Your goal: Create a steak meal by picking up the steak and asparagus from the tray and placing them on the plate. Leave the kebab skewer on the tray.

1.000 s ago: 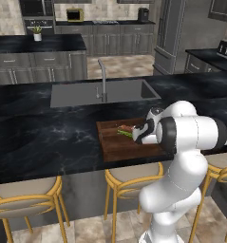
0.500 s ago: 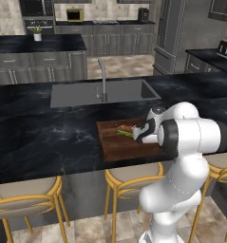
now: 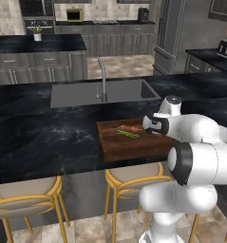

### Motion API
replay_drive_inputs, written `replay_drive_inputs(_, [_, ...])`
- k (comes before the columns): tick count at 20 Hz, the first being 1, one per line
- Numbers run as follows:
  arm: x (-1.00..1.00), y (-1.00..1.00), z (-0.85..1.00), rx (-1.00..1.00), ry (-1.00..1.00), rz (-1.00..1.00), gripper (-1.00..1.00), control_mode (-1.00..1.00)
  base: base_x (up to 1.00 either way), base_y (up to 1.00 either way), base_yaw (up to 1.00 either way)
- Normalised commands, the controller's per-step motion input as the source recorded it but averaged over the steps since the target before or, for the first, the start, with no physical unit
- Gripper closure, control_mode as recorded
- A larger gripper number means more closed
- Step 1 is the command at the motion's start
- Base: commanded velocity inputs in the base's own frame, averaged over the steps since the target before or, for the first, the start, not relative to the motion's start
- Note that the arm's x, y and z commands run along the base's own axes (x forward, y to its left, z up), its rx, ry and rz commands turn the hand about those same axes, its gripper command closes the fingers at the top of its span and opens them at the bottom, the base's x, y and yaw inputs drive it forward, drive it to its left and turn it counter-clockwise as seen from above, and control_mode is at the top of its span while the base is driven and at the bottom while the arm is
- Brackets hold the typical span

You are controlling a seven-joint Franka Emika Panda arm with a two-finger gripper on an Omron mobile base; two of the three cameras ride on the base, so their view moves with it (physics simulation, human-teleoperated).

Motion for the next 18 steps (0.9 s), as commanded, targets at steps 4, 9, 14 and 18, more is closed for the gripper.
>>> replay_drive_inputs(4, [-0.42,-0.61,0.54,-0.04,-0.01,0.0,1.0,-1.0,0.0,0.0,0.0])
replay_drive_inputs(9, [-0.31,-0.86,0.3,-0.08,0.0,0.0,1.0,-1.0,0.0,0.0,0.0])
replay_drive_inputs(14, [-0.06,-1.0,0.01,-0.01,0.07,0.0,1.0,-1.0,0.0,0.0,0.0])
replay_drive_inputs(18, [0.0,-1.0,-0.01,0.0,0.08,0.0,1.0,-1.0,0.0,0.0,0.0])
